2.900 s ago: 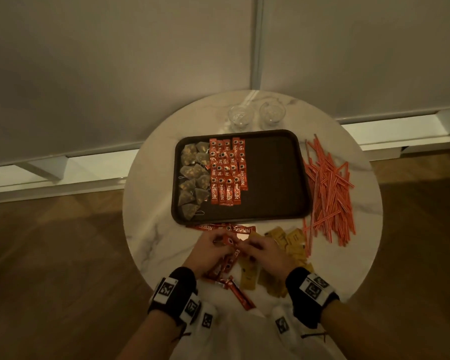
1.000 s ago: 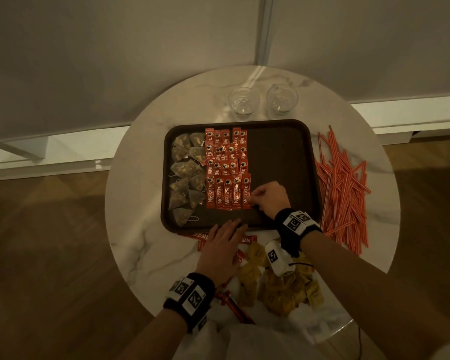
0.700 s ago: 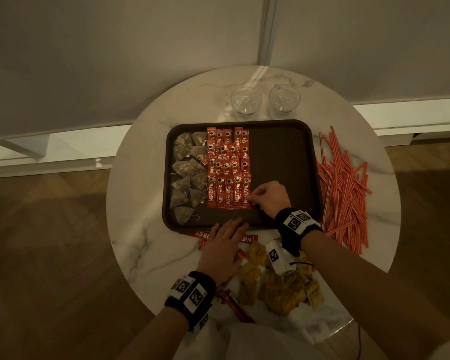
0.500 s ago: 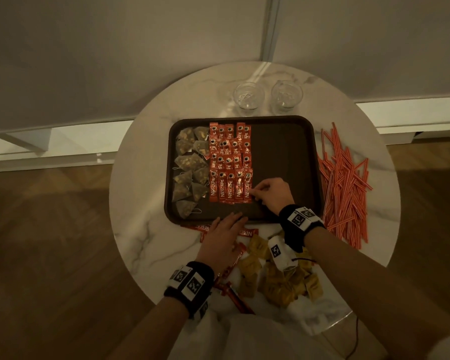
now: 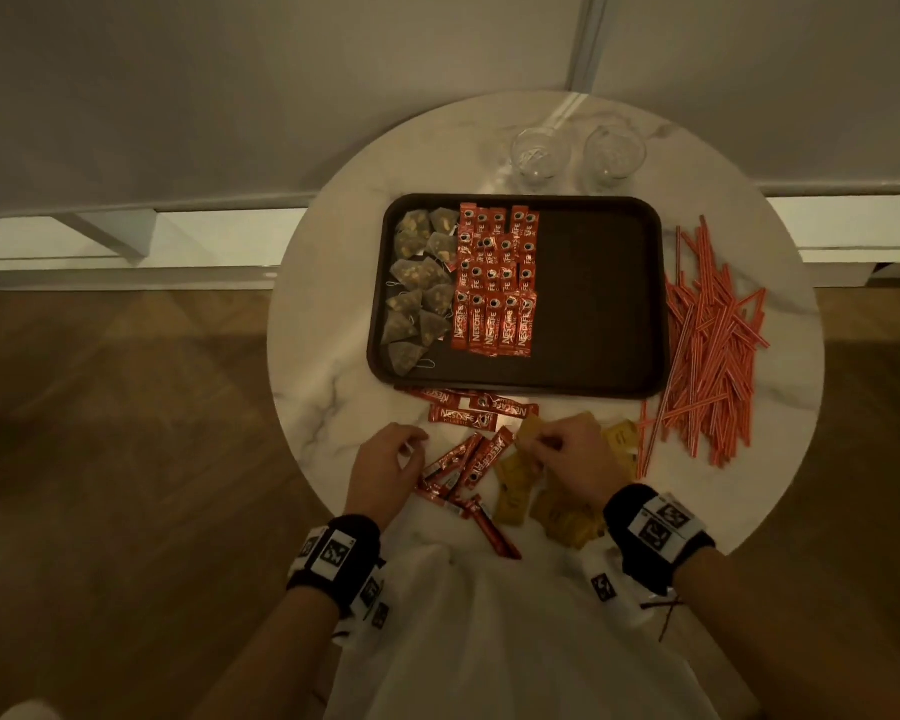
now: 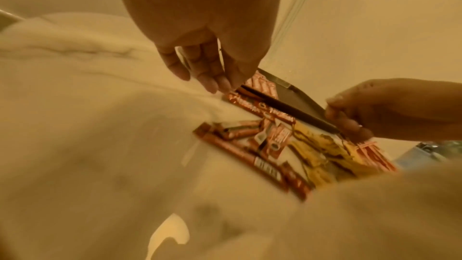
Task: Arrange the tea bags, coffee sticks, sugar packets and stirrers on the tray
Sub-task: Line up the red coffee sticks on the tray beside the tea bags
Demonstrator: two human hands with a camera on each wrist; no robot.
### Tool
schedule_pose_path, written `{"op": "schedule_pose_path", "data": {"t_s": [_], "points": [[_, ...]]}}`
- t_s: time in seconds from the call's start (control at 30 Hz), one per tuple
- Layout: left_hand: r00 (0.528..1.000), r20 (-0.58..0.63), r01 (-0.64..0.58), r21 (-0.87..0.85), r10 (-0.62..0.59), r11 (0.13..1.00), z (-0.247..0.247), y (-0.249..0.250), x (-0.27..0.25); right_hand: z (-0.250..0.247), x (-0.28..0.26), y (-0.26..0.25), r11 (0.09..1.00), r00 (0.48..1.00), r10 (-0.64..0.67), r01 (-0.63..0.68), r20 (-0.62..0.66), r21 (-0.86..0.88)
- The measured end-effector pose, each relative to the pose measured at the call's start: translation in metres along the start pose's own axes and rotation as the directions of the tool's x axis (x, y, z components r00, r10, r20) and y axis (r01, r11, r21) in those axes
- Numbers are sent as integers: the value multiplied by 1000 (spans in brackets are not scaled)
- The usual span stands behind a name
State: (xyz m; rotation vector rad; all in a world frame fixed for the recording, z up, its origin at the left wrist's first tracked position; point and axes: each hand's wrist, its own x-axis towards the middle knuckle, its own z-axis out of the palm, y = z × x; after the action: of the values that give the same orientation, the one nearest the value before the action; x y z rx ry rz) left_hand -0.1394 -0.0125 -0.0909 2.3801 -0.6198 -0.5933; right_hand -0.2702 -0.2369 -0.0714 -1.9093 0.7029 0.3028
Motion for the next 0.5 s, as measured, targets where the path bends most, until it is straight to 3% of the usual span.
{"op": "schedule_pose_path", "data": {"t_s": [0.13, 0.23, 0.33, 0.5], "points": [[997, 68, 38, 39, -41, 998, 7, -14, -19, 25, -15, 15, 975, 976, 80, -34, 202, -219], [996, 92, 2, 93, -11, 996, 16, -13, -25, 41, -17, 6, 919, 961, 110, -2, 252, -394], [996, 92, -25, 117, 14, 993, 22, -2, -26, 55, -20, -16, 698, 962, 36, 169, 270, -696], [993, 112, -48, 176, 28, 983, 28, 13, -23, 79, -17, -33, 449, 937, -9, 316, 349, -836]]}}
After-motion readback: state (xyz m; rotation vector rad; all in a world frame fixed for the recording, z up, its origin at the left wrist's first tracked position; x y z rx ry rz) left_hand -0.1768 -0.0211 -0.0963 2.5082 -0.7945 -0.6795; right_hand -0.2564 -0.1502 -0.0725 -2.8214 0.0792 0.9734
